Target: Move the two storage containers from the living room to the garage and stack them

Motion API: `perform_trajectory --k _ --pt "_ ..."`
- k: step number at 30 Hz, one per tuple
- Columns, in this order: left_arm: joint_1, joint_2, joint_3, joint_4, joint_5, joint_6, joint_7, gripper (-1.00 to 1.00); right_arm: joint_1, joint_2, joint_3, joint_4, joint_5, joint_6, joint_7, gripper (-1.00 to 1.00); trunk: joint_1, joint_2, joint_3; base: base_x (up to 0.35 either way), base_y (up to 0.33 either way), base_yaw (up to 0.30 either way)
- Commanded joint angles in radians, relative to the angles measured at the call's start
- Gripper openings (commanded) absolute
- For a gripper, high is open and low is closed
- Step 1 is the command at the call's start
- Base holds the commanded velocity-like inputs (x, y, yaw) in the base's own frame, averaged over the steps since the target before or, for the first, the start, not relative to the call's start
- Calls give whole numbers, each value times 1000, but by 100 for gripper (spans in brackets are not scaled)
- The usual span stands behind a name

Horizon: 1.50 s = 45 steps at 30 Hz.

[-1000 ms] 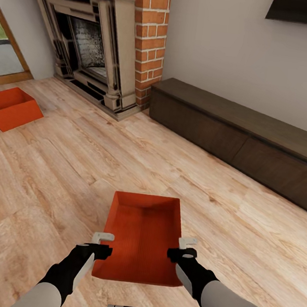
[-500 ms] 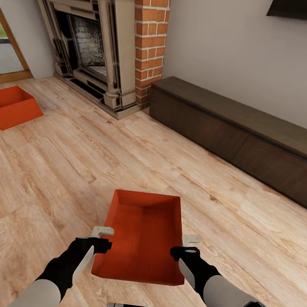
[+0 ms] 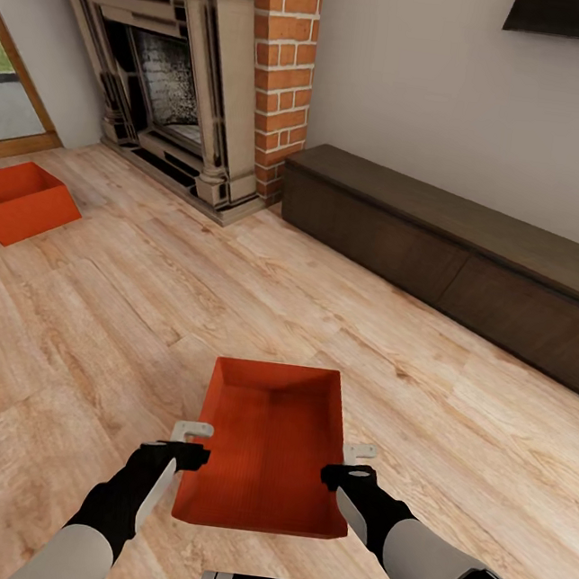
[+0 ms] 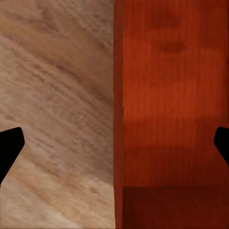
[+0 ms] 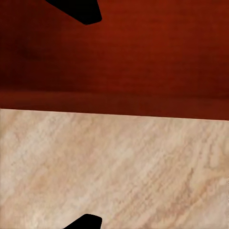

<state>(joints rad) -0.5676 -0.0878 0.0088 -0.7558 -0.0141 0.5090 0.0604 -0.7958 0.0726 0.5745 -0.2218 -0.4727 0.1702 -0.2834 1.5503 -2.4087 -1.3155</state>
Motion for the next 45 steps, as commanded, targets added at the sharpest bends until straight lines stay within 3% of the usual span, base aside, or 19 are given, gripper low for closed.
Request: perform_trajectory --k 1,9,21,27,34,38,39,45 --pt "0 -1 0 -5 -2 6 5 100 0 -1 8 -2 -6 6 -7 100 0 0 -1 0 0 0" --pt "0 -1 -2 -10 -3 11 47 100 0 0 8 -2 -6 5 -7 100 0 0 -1 0 0 0" --pt "-1 5 -3 4 0 12 54 100 0 9 3 -2 -11 -43 -8 100 0 0 -1 0 0 0" --pt "-1 4 -3 7 -6 15 55 100 0 6 4 -2 -52 -47 -8 100 0 0 -1 0 0 0" --pt "-7 2 -3 14 -27 82 56 100 0 6 4 -2 -55 -47 -8 100 0 0 -1 0 0 0" --pt "-46 4 -3 81 -25 82 56 100 0 6 4 -2 -55 -47 -7 100 0 0 -1 0 0 0" --pt "-86 6 -3 161 -26 78 56 100 0 5 5 -2 -55 -47 -7 100 0 0 -1 0 0 0" --pt "-106 6 -3 206 -29 29 55 100 0 4 5 -2 -55 -47 -7 100 0 0 -1 0 0 0"
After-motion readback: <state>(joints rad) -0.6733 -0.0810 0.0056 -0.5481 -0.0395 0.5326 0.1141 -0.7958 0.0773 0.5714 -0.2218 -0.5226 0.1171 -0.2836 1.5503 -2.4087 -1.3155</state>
